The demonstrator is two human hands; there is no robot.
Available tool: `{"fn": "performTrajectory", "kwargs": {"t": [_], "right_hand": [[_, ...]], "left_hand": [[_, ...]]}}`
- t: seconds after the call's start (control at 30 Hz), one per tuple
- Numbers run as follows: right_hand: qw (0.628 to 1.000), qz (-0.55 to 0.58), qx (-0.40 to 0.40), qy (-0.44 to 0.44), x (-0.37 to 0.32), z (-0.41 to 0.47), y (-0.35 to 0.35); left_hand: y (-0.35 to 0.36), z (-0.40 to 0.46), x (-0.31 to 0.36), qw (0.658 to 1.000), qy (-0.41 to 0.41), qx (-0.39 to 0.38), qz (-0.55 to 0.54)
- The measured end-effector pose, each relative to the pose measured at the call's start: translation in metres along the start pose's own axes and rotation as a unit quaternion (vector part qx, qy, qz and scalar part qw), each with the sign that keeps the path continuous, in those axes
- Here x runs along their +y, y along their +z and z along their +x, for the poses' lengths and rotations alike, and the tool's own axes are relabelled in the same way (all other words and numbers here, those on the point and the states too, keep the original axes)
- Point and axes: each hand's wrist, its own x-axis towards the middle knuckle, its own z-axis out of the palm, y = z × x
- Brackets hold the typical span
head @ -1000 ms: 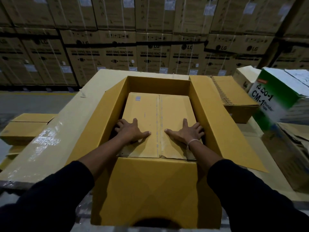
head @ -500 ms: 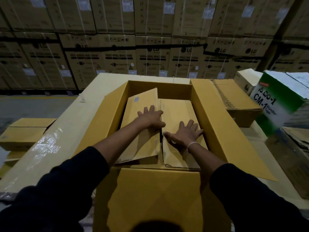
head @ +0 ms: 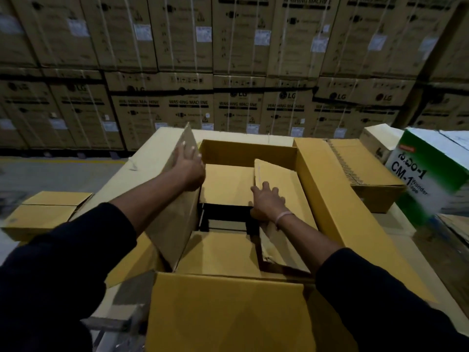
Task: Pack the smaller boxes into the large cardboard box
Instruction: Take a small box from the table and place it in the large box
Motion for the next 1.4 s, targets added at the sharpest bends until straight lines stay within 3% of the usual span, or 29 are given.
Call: {"fn": "performTrajectory", "kwargs": {"t": [0.13,0.3,0.5,0.83,1.0,1.13,1.23,1.33,1.4], "right_hand": [[1.000,-0.025,-0.012,0.005,0.018,0.004,-0.059],[0.990,-0.135,-0.010,0.045,0.055,-0.010,-0.117],[0.891,-0.441,-0.021,0.109,0.093,-0.028,-0.123],[0.885,-0.463,-0.016,0.040,0.117,0.006,-0.067],[0.924,-0.382,0.023,-0.005,0.120,0.017,-0.054],[0.950,-0.307,0.052,-0.019,0.117,0.030,-0.059],[0.963,-0.262,0.061,-0.013,0.114,0.040,-0.063],[0.973,-0.216,0.076,0.013,0.116,0.048,-0.064],[0.978,-0.198,0.061,0.027,0.116,0.052,-0.061]], "left_hand": [[0.026,0.030,0.005,0.996,0.029,-0.081,0.017],[0.048,0.072,0.009,0.999,0.026,-0.016,-0.022],[0.056,0.106,0.021,0.999,0.029,-0.005,-0.035],[0.082,0.144,0.067,0.994,0.075,0.039,-0.063],[0.072,0.167,0.067,0.984,0.116,-0.010,-0.138],[0.030,0.196,0.009,0.925,0.163,-0.135,-0.317],[0.005,0.207,-0.030,0.867,0.169,-0.154,-0.443],[0.000,0.224,-0.048,0.792,0.120,-0.098,-0.590],[-0.003,0.239,-0.049,0.735,0.057,-0.006,-0.676]]}}
